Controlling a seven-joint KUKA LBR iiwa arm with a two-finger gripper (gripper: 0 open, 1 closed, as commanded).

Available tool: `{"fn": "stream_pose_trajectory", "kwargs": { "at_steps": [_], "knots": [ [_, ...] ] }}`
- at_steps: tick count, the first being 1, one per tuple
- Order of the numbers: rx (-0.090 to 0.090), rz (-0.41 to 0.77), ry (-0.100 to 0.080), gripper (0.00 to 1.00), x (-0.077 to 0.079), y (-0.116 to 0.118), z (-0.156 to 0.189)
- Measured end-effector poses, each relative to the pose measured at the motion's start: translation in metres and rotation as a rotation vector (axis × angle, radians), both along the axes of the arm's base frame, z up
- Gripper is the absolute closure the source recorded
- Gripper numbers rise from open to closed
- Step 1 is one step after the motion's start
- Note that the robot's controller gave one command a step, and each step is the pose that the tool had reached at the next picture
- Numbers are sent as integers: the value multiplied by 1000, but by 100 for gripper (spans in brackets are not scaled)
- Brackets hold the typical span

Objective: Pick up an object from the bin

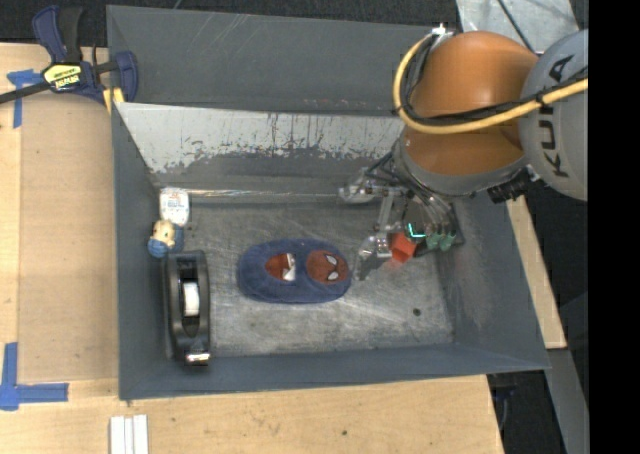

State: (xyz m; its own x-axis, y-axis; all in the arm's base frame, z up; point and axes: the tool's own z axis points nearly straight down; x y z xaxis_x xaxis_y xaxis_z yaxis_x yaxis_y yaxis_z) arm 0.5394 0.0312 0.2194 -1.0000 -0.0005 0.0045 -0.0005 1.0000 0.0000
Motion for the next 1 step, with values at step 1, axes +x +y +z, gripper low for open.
{"fn": "stream_pose_trajectory", "kwargs": {
  "at_steps": [1],
  "knots": [
    [0, 36, -1, 0, 5, 29, -142]
  ]
}}
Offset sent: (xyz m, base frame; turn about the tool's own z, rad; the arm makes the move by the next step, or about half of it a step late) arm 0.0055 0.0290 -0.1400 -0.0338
